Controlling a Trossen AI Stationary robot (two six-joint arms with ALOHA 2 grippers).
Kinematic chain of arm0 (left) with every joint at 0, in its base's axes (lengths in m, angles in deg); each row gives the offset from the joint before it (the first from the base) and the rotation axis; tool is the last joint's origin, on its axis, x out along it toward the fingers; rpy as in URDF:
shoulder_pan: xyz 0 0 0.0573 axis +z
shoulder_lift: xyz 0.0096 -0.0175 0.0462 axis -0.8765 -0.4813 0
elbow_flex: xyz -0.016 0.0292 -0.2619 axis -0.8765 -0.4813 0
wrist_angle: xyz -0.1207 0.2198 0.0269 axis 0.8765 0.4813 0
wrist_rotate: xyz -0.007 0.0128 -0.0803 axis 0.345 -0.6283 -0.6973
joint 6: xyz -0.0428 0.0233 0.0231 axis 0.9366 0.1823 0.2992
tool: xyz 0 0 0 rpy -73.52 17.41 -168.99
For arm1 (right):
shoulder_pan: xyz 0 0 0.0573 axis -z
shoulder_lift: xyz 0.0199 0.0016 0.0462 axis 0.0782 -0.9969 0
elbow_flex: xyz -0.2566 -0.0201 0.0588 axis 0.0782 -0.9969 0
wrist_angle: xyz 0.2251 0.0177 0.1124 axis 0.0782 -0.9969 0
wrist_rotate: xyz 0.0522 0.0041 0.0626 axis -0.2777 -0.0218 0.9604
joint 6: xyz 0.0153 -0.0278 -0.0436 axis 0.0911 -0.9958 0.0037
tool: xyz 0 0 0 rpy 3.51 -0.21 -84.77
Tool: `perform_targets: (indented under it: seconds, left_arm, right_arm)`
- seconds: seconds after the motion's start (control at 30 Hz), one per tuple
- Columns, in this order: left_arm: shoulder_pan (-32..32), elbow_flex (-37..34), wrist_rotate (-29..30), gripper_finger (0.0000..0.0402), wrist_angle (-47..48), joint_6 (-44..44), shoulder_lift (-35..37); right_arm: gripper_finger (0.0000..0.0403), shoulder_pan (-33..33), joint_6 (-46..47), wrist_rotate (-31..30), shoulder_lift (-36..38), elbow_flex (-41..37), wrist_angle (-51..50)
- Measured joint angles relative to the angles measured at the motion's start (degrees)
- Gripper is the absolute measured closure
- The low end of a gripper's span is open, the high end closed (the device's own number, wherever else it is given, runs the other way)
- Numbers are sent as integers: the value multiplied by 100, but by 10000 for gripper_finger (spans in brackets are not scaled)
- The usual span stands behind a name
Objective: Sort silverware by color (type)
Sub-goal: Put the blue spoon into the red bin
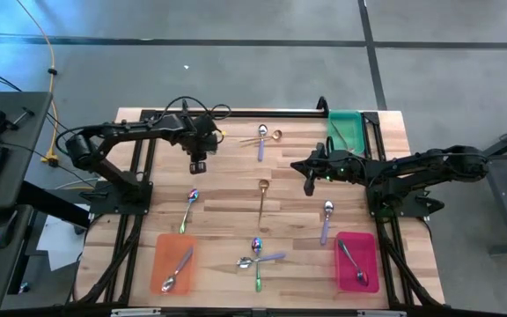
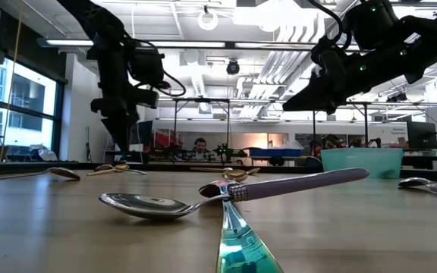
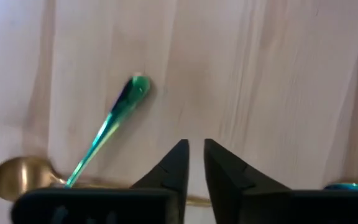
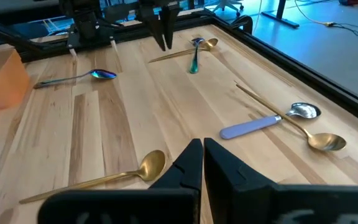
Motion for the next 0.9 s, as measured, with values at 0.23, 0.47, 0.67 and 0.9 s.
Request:
perform_targets:
  seconds: [0.23, 0.47, 0.67, 0.9]
  left_arm:
    - [22, -2, 45, 277, -36, -194, -189]
    - [37, 267, 52, 248, -42, -309, -187]
    - [37, 458, 104, 249, 195, -504, -187]
    - [37, 491, 133, 245, 282, -553, -209]
  right_arm:
    - [403, 2, -169, 174, 0, 0, -3]
    - [403, 0, -301, 321, 0, 0, -2]
    - [403, 0, -304, 329, 0, 0, -4]
    - [403, 2, -350, 417, -2, 0, -4]
